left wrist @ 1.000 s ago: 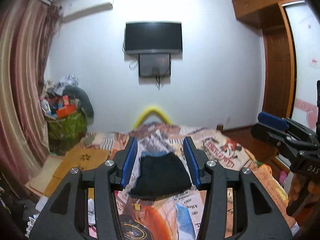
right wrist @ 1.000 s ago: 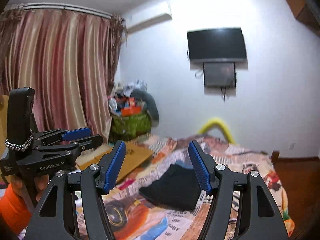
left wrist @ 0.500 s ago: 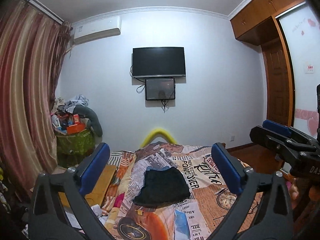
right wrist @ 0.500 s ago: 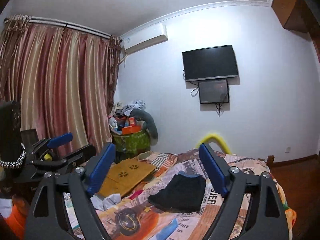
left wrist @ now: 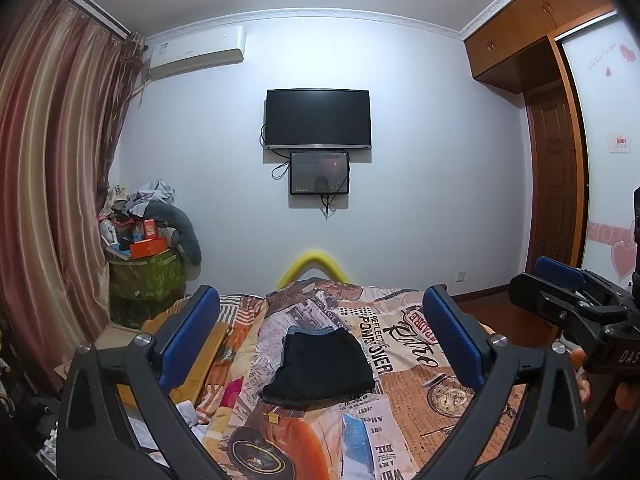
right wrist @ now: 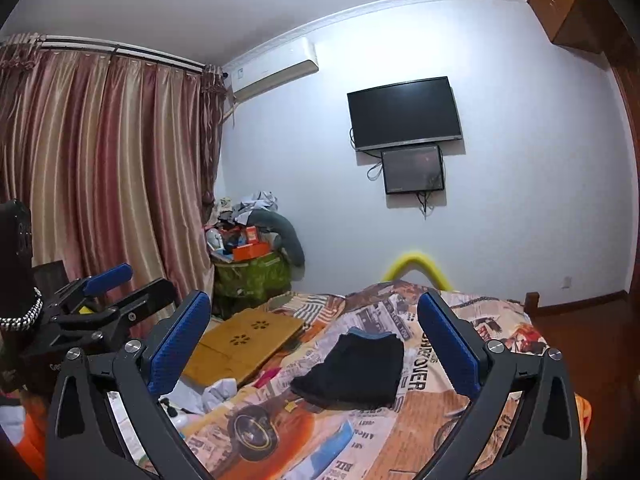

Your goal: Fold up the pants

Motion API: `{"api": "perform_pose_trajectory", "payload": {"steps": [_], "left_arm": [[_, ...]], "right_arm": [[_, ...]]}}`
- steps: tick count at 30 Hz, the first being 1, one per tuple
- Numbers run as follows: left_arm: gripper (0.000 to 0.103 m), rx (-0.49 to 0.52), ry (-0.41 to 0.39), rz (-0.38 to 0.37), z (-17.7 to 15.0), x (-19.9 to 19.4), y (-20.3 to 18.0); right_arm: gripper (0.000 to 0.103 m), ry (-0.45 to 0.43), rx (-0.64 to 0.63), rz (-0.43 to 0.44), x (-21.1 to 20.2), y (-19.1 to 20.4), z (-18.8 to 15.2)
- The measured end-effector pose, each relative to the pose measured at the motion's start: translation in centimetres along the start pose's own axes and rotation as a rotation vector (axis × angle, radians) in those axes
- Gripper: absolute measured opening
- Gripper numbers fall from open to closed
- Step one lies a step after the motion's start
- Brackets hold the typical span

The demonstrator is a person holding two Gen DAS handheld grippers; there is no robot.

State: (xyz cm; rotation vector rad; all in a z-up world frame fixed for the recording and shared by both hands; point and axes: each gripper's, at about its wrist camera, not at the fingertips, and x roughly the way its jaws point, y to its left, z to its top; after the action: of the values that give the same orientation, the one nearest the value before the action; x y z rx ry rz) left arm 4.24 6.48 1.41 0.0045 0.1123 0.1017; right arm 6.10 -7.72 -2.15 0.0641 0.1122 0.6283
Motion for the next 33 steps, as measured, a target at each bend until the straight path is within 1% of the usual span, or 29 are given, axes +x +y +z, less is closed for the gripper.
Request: {"api": "perform_pose_trajectory", "payload": {"steps": [33], "left_arm": [[0.103,-0.023,0.031,-0.018,-0.9,0.9,0.0]], "right_arm": [[0.103,0.021,-0.007,-0.008,-0.5,0.3,0.4]]}}
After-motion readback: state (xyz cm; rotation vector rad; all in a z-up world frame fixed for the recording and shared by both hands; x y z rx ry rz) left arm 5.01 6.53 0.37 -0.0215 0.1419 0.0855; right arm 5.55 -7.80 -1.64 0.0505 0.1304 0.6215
